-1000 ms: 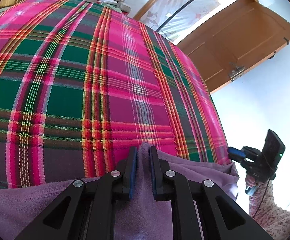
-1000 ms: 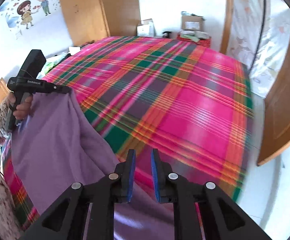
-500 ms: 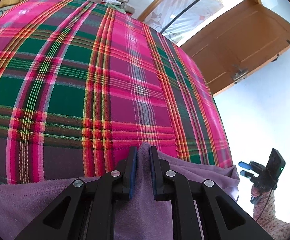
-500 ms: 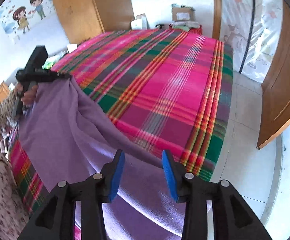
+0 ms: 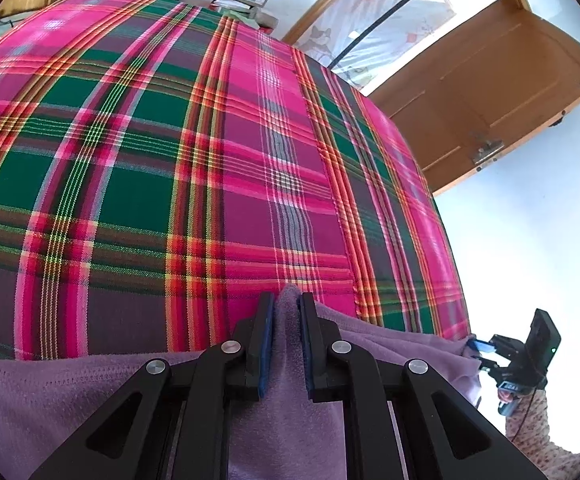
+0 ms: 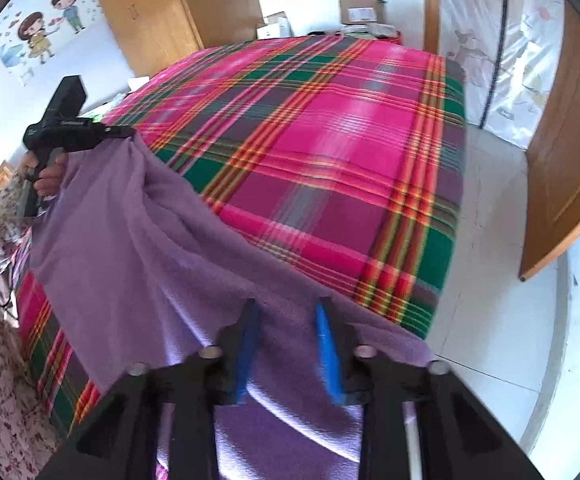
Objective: Fold clothes
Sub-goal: 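Lift the fleece edge with both grippers and pull it taut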
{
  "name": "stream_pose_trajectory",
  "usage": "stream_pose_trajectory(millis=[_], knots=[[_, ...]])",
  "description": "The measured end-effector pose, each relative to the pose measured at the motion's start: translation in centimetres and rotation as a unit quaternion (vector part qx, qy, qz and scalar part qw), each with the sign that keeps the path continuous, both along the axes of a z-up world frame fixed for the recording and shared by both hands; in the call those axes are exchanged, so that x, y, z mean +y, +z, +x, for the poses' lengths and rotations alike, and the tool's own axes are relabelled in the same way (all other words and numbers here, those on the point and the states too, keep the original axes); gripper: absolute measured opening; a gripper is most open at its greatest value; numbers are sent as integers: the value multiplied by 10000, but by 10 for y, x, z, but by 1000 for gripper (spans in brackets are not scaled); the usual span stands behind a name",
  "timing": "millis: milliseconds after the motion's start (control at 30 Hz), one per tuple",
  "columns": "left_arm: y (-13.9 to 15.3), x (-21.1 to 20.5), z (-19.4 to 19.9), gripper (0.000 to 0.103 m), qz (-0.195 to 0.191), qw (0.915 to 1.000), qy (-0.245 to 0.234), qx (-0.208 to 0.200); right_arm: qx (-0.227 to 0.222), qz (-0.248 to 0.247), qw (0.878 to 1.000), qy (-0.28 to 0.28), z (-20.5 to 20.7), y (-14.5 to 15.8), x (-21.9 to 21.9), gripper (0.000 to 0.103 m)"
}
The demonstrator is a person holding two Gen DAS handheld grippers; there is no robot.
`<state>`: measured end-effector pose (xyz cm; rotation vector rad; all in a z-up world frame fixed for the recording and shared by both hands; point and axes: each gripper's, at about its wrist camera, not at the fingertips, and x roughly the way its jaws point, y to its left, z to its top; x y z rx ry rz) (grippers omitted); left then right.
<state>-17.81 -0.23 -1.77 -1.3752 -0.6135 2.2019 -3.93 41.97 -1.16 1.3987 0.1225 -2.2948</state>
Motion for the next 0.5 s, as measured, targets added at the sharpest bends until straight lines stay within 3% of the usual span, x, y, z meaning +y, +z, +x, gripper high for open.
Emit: stream_pose_trajectory(millis=[200,400,500], knots=[[1,1,3,14,-42,10000,15,10,186,-42,9998,-86,6,8,3,5],[1,2,4,14,-77,10000,27,7,700,85,9954,-651,11,25,17,4],[1,3,3,14,-88,10000,45,9,541,249,9954,-756,2,10,15,4]])
